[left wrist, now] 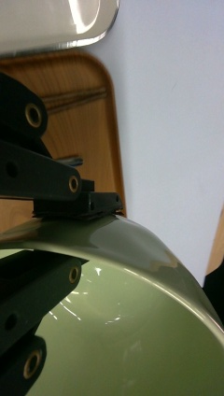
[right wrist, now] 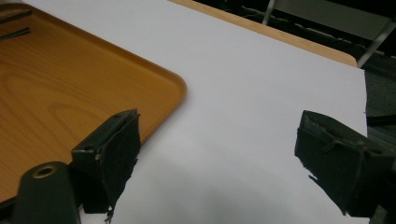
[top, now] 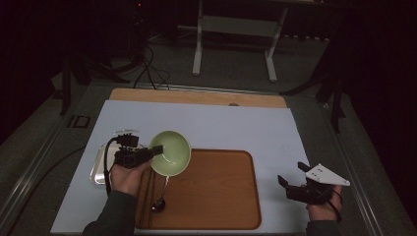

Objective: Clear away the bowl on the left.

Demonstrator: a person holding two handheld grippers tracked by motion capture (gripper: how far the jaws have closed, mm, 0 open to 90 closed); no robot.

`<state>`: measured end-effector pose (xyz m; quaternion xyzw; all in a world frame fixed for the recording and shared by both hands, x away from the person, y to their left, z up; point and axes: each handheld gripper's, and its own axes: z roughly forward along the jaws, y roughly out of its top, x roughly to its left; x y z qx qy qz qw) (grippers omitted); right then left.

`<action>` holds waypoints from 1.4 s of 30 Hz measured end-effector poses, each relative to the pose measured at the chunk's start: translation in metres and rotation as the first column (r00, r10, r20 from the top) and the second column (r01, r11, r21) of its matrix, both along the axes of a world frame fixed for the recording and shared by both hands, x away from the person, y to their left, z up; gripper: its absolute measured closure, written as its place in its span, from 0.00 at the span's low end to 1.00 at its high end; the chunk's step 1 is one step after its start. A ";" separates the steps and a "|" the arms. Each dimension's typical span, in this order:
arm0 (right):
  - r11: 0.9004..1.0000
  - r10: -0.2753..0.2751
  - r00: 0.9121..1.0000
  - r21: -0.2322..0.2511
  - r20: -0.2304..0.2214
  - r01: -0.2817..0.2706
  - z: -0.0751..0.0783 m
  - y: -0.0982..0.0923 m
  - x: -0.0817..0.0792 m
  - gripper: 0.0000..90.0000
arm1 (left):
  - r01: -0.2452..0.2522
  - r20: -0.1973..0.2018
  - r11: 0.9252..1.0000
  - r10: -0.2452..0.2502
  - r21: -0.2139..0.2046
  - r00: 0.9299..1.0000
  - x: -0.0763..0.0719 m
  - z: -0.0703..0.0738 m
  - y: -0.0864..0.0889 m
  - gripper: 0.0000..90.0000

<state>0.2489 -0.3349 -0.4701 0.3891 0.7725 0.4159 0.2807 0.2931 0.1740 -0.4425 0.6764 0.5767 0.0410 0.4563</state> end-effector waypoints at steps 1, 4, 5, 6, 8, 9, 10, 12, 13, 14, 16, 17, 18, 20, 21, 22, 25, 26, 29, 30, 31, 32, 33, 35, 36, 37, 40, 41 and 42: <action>1.000 0.001 1.000 -0.001 0.000 -0.001 0.000 0.000 0.000 0.16 | 0.009 -0.002 1.000 -0.009 0.007 1.000 0.000 -0.001 -0.002 0.94; 1.000 0.002 1.000 -0.001 0.000 -0.002 0.000 0.000 0.000 0.16 | 0.028 -0.018 0.999 -0.027 0.031 0.999 0.000 -0.007 -0.012 0.94; 1.000 0.002 1.000 -0.001 0.000 -0.002 0.000 0.000 0.000 0.16 | 0.032 -0.023 0.999 -0.031 0.038 0.999 0.000 -0.009 -0.014 0.94; 1.000 0.002 1.000 -0.002 -0.001 -0.002 0.000 0.000 0.000 0.16 | 0.040 -0.032 0.998 -0.038 0.049 0.999 0.001 -0.013 -0.018 0.94; 1.000 0.001 1.000 -0.001 -0.001 -0.001 0.000 0.000 0.000 0.16 | 0.051 -0.044 0.997 -0.049 0.056 0.998 0.001 -0.018 -0.022 0.94; 1.000 0.001 1.000 -0.001 -0.001 -0.001 0.000 0.000 0.000 0.16 | 0.056 -0.051 0.997 -0.053 0.060 0.997 0.001 -0.020 -0.025 0.94; 1.000 0.001 1.000 -0.001 -0.001 -0.001 0.000 0.000 0.000 0.16 | 0.062 -0.058 0.996 -0.058 0.063 0.997 0.001 -0.023 -0.028 0.94; 1.000 0.001 1.000 -0.001 0.000 -0.001 0.000 0.000 0.000 0.16 | 0.074 -0.067 0.995 -0.069 0.074 0.995 0.001 -0.026 -0.033 0.94; 1.000 0.001 1.000 -0.001 0.000 -0.001 0.000 0.000 0.000 0.16 | 0.080 -0.072 0.994 -0.074 0.080 0.995 0.001 -0.028 -0.036 0.94; 1.000 0.001 1.000 -0.001 0.001 -0.001 0.000 0.000 0.000 0.16 | 0.085 -0.076 0.993 -0.078 0.084 0.994 0.001 -0.029 -0.038 0.94; 1.000 0.001 1.000 -0.001 0.000 -0.001 0.000 0.000 0.000 0.16 | 0.099 -0.085 0.990 -0.090 0.098 0.992 0.001 -0.032 -0.044 0.94; 1.000 0.001 1.000 -0.001 0.001 -0.001 0.000 0.000 0.000 0.16 | 0.101 -0.090 0.989 -0.092 0.103 0.992 0.002 -0.033 -0.045 0.94; 1.000 0.001 1.000 -0.002 0.001 -0.001 0.000 0.000 0.000 0.16 | 0.102 -0.097 0.988 -0.092 0.113 0.991 0.002 -0.034 -0.048 0.94; 1.000 0.001 1.000 -0.001 -0.001 -0.001 0.000 0.000 0.000 0.16 | 0.107 -0.108 0.986 -0.093 0.130 0.990 0.002 -0.036 -0.052 0.94; 1.000 0.002 1.000 -0.002 0.001 -0.002 0.000 0.000 0.000 0.16 | 0.108 -0.116 0.985 -0.093 0.134 0.989 0.002 -0.038 -0.053 0.94; 1.000 0.002 1.000 -0.002 0.001 -0.002 0.000 0.000 0.000 0.16 | 0.108 -0.123 0.985 -0.092 0.135 0.988 0.002 -0.040 -0.054 0.94; 1.000 0.002 1.000 -0.001 0.001 -0.002 0.000 -0.001 0.000 0.16 | 0.115 -0.145 0.982 -0.093 0.149 0.985 0.001 -0.044 -0.057 0.94; 1.000 0.001 1.000 -0.001 0.000 -0.001 0.000 -0.001 0.000 0.16 | 0.117 -0.153 0.981 -0.094 0.151 0.984 0.000 -0.047 -0.057 0.94; 1.000 0.002 1.000 -0.003 0.001 -0.002 0.000 -0.001 0.000 0.16 | 0.110 -0.174 0.984 -0.085 0.143 0.981 -0.003 -0.053 -0.056 0.94; 1.000 0.002 1.000 -0.003 0.001 -0.002 0.000 -0.001 0.000 0.16 | 0.110 -0.181 0.984 -0.083 0.141 0.980 -0.005 -0.056 -0.056 0.94; 1.000 0.001 1.000 -0.001 0.001 -0.001 0.000 -0.001 0.000 0.16 | 0.109 -0.194 0.984 -0.081 0.141 0.978 -0.006 -0.058 -0.056 0.94; 1.000 0.001 1.000 -0.002 0.000 -0.001 0.000 -0.001 0.000 0.16 | 0.111 -0.198 0.983 -0.081 0.145 0.977 -0.007 -0.060 -0.055 0.94; 1.000 0.002 1.000 -0.004 -0.001 -0.002 0.000 -0.001 0.000 0.16 | 0.113 -0.205 0.983 -0.082 0.147 0.975 -0.009 -0.062 -0.055 0.94; 1.000 0.002 1.000 -0.004 0.000 -0.002 0.000 0.000 0.000 0.16 | 0.123 -0.215 0.980 -0.087 0.157 0.973 -0.011 -0.065 -0.055 0.93; 1.000 0.002 1.000 -0.004 0.000 -0.002 0.000 0.000 0.000 0.16 | 0.124 -0.220 0.981 -0.089 0.150 0.971 -0.011 -0.066 -0.054 0.94; 1.000 0.002 1.000 -0.004 -0.001 -0.002 0.000 0.000 0.000 0.16 | 0.125 -0.226 0.982 -0.091 0.144 0.970 -0.011 -0.066 -0.053 0.93; 1.000 0.000 1.000 -0.003 -0.003 0.000 0.000 0.000 0.000 0.16 | 0.140 -0.229 0.978 -0.102 0.153 0.968 -0.011 -0.064 -0.054 0.92; 1.000 0.001 1.000 -0.004 -0.002 -0.001 0.000 0.000 0.000 0.16 | 0.144 -0.228 0.976 -0.106 0.161 0.968 -0.011 -0.063 -0.055 0.92; 1.000 0.002 1.000 -0.004 -0.001 -0.002 0.000 0.000 0.000 0.16 | 0.147 -0.225 0.975 -0.107 0.167 0.968 -0.011 -0.062 -0.056 0.92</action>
